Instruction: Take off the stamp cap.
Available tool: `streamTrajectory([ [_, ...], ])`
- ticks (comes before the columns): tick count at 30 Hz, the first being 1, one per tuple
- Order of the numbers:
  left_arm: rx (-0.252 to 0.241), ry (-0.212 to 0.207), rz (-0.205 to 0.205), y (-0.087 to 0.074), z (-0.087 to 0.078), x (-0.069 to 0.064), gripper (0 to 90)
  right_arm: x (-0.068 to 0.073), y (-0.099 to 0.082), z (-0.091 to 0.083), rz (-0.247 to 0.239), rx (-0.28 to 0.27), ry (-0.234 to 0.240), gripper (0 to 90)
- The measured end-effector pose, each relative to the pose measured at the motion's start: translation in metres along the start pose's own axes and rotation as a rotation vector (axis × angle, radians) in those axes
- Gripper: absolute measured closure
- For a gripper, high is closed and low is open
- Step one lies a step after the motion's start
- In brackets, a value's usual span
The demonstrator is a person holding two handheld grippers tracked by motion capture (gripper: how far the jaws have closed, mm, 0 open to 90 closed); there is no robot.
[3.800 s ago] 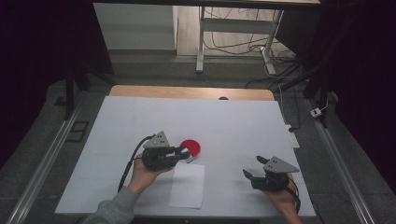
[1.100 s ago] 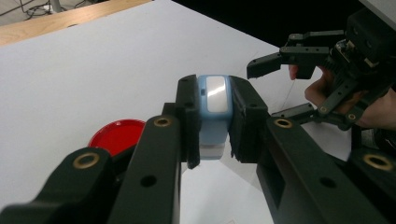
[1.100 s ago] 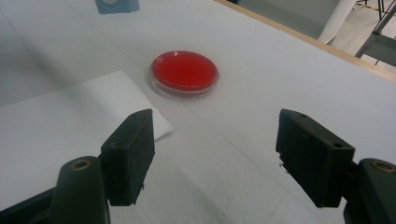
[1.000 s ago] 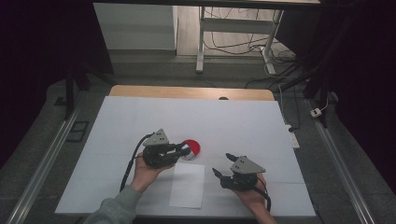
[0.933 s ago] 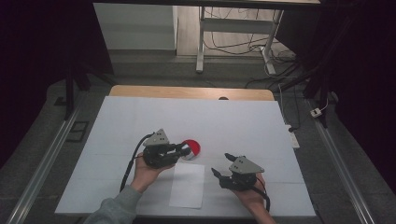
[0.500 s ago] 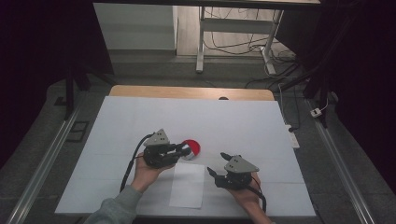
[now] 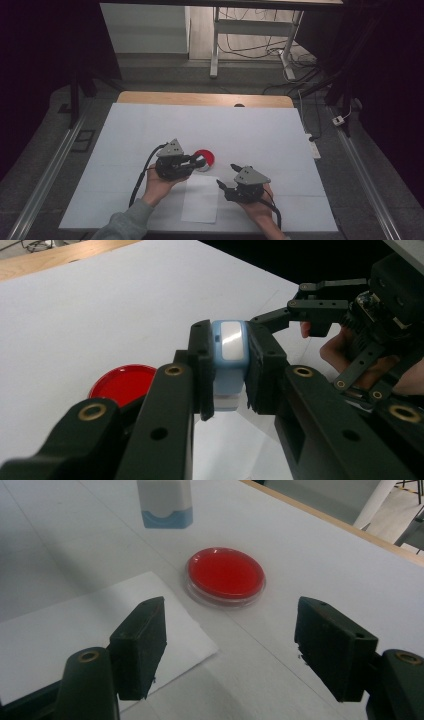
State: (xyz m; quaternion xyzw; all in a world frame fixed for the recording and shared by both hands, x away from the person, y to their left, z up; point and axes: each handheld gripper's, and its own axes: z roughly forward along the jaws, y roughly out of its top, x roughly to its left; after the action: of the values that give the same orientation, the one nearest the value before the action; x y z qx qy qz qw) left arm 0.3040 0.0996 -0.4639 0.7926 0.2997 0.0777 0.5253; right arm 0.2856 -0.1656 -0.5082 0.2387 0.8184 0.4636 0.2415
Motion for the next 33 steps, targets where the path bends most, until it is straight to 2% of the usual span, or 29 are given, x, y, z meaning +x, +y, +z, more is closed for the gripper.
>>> streamTrajectory([
  [10, 0.011, -0.005, 0.000, -0.001, 0.005, -0.002, 75.3, 0.007, 0.004, 0.007, -0.009, -0.001, 0.014, 29.2],
  [33, 0.022, -0.014, 0.005, -0.003, 0.013, -0.007, 75.3, 0.024, 0.013, 0.022, -0.018, 0.004, 0.042, 38.3],
])
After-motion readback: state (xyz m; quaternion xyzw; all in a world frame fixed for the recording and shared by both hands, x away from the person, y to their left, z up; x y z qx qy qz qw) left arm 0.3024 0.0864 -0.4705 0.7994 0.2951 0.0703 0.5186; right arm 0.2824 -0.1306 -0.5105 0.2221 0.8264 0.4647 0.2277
